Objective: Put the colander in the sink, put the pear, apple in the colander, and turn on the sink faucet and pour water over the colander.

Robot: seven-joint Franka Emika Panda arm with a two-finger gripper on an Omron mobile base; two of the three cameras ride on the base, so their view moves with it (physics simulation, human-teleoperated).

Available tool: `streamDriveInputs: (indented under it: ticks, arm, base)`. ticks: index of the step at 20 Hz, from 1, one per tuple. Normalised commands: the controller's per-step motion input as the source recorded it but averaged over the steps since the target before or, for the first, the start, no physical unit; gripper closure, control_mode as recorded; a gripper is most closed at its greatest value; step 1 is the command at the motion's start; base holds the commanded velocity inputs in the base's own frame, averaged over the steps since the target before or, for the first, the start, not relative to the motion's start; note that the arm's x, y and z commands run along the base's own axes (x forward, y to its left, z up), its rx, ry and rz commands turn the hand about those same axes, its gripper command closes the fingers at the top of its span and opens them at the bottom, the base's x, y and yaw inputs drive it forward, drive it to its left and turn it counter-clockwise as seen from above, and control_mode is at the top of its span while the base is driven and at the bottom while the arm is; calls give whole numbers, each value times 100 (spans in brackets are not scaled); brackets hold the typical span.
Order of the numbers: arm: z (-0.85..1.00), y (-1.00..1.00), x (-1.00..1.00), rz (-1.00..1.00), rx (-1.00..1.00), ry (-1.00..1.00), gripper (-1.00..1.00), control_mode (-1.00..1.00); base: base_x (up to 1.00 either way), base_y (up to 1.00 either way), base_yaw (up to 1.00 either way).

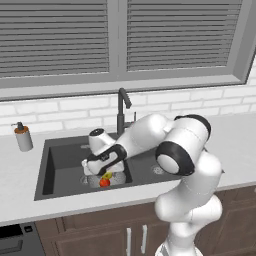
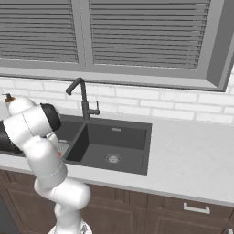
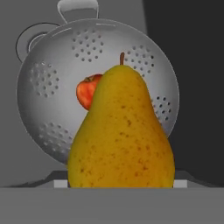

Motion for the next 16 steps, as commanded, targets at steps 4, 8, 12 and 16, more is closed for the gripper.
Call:
streamDriveInputs:
  ticks: [4,8,12,16]
  arm:
    - [-18,1,25,-2,0,4,100,-100]
    - [-39,10,31,-3,0,8,-100,-100]
    - [-51,20,32,-4,0,9,-100,-100]
    - [-39,17,29,-2,0,6,-100,-100]
  base:
    - [0,0,0]
    - [0,0,0]
    - [0,0,0]
    - [0,0,0]
